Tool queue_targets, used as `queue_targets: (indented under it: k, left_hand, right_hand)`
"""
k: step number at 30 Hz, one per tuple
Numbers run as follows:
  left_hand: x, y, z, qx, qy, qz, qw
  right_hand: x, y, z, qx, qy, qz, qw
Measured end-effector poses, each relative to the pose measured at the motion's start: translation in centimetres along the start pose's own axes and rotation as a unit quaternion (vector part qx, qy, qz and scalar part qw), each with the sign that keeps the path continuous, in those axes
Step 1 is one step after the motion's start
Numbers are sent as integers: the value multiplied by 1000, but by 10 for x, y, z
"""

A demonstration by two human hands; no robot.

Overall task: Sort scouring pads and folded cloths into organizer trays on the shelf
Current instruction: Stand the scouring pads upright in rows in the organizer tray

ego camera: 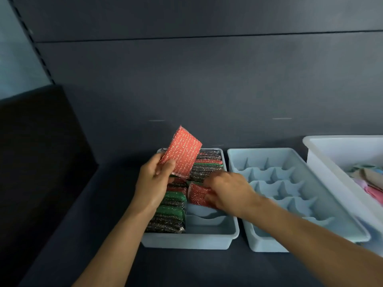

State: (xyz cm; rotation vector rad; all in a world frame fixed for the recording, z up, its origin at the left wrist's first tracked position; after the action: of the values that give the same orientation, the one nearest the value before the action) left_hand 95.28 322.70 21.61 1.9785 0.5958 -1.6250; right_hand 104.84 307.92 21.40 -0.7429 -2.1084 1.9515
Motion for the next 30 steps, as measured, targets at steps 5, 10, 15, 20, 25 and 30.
queue_targets:
  k: [5, 10, 15, 20, 25, 30]
  left_hand:
    - [1, -3, 4, 29, 4, -28, 999]
    - [2, -3, 11, 57, 15, -56, 997]
    - [2, 7, 16, 139, 22, -131, 981]
    - [6, 3, 13, 131, 30, -125, 983]
    - [26, -1, 16, 208, -26, -237, 949]
    - [27, -3, 12, 228, -17, -293, 928]
  right_hand:
    - [9, 13, -5, 7, -35, 76, 996]
    - [-12, -5, 0, -108, 72, -29, 991]
    - [-26, -34, 1, -220, -7, -17, 975]
    - [-30, -39, 14, -216, 57, -47, 974]
    - [-31, -29, 25, -125, 82, -312, 938]
    - [-15, -14, 32, -60, 51, -88, 993]
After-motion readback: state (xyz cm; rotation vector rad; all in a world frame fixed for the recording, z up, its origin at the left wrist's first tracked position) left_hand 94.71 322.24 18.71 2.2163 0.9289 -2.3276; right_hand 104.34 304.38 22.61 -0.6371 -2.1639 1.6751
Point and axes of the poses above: each hand's wrist, its own z-axis away from the middle knuckle, its own y-axis out of the palm, x = y × z, the point moved 3 cm from there along -z, towards the middle knuckle, and after that the axes turned 15 degrees about z, right-handed, at the moved point
